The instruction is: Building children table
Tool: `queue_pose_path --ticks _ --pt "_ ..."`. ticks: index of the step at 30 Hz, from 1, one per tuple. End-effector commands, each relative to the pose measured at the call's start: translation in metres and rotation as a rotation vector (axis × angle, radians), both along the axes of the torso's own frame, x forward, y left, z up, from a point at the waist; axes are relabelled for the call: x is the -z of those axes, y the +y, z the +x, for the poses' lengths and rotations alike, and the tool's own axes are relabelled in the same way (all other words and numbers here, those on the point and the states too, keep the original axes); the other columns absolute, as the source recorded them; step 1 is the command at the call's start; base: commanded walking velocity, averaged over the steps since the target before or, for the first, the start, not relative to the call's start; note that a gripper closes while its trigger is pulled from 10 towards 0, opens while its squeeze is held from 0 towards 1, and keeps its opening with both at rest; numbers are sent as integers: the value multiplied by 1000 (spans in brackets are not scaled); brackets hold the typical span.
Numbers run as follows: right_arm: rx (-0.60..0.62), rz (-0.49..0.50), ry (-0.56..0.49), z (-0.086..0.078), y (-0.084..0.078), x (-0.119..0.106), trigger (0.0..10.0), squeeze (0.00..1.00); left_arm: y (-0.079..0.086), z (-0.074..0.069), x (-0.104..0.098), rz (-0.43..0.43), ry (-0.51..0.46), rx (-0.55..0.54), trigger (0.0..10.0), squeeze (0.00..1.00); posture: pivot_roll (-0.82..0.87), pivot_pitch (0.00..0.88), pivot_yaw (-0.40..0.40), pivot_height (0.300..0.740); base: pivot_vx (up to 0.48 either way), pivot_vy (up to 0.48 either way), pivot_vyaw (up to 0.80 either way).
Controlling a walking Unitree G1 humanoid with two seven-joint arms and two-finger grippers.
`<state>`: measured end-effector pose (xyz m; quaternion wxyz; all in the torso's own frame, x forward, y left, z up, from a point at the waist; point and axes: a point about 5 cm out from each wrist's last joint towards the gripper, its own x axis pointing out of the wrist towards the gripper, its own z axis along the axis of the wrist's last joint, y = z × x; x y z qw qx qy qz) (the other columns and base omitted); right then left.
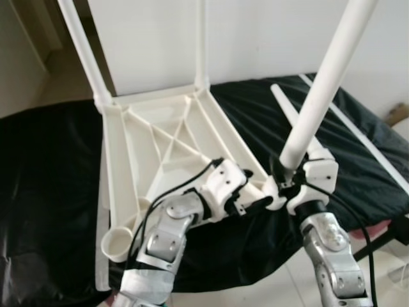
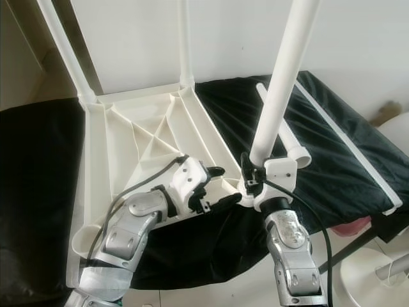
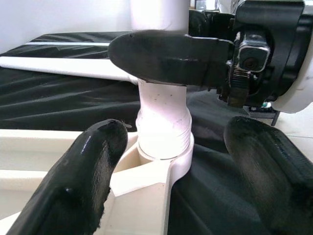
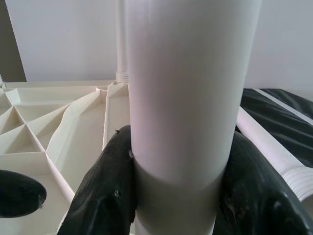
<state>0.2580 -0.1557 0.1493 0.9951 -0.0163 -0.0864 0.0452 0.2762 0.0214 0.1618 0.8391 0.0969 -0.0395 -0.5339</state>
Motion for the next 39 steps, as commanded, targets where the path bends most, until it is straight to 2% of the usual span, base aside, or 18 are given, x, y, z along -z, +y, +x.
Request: queue_pose_path --ticks 1,6,9,11,13,20,23,28,30,32,33,38,39 --pt "3 -17 186 -3 0 39 10000 0 5 9 0 -6 -22 -163 10000 0 -38 37 15 740 0 0 0" --pt "1 46 219 4 2 40 10000 0 5 9 0 -5 -24 -163 10000 0 -34 38 19 740 0 0 0" --pt "11 51 233 7 2 41 10000 0 5 9 0 -5 -24 -163 10000 0 -34 40 19 740 0 0 0" --pt "47 71 292 14 -1 44 10000 0 5 10 -1 -4 -27 -164 10000 0 -32 39 18 740 0 0 0" --pt "55 71 301 17 -3 44 10000 0 5 10 -1 -4 -28 -165 10000 0 -31 39 18 740 0 0 0" --pt "59 28 265 20 -4 42 10000 0 6 11 -1 -2 -30 -169 10000 0 -28 38 16 740 0 0 0" --pt "37 -29 212 16 0 42 10000 0 6 11 -1 -1 -32 -172 10000 0 -25 39 14 740 0 0 0" --pt "46 -17 226 12 2 47 10000 0 6 12 -1 -1 -32 -173 10000 0 -28 39 16 740 0 0 0" --pt "73 -15 222 12 1 46 10000 0 6 12 -1 -2 -33 -171 10000 0 -31 38 18 740 0 0 0" --pt "169 -10 207 15 -4 44 10000 0 4 12 -2 -4 -34 -167 10000 0 -34 36 18 740 0 0 0" --pt "169 -10 207 15 -4 44 10000 0 4 12 -2 -4 -34 -167 10000 0 -34 36 18 740 0 0 0" --pt "343 14 205 17 -12 45 10000 0 4 13 -2 -6 -36 -166 10000 0 -33 34 15 740 0 0 0" --pt "343 14 205 17 -12 45 10000 0 4 13 -2 -6 -36 -166 10000 0 -33 34 15 740 0 0 0"
